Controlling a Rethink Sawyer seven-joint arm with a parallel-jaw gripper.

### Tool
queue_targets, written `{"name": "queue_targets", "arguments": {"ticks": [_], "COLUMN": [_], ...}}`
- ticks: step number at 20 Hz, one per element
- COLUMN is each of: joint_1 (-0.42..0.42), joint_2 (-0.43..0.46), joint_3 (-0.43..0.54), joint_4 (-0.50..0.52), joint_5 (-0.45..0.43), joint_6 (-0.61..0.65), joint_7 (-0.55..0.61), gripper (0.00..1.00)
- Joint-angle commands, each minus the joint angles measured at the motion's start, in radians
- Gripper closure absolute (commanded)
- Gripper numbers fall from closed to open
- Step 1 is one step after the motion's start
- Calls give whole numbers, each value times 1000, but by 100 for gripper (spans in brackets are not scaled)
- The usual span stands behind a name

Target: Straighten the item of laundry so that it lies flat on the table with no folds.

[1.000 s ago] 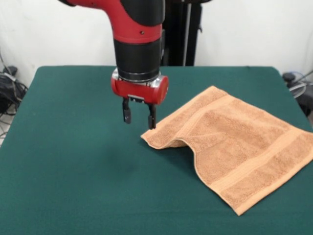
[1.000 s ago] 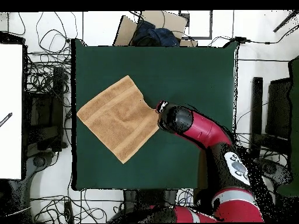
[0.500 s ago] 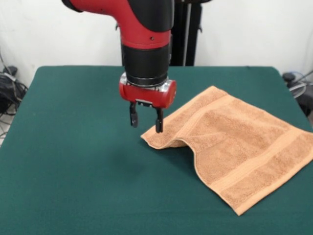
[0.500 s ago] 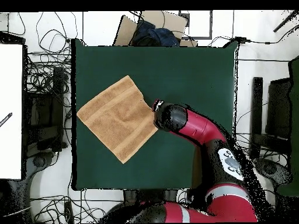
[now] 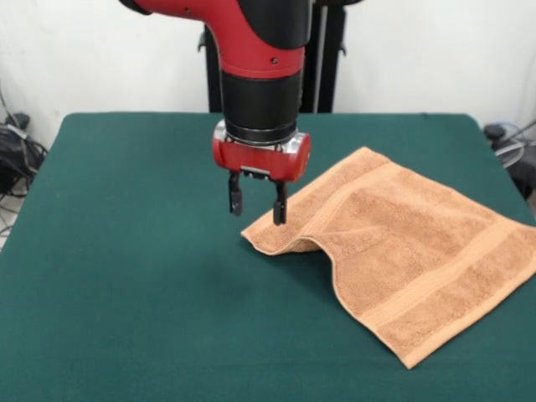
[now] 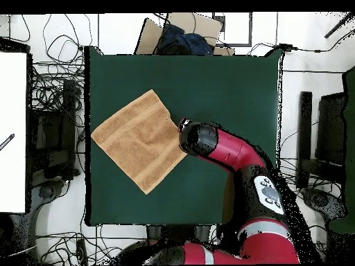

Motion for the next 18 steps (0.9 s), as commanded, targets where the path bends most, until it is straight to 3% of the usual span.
{"name": "queue_targets", "arguments": {"ticks": [1,7,18], "joint_1": [5,7,15], "joint_2": [42,89,70], "joint_3": [10,3,-11], "joint_4": [-46,-80,-78], "joint_5": [-41,-59,-90], "joint_6": [56,49,12], "joint_7": [87,69,81], "gripper": [0,0,0]}}
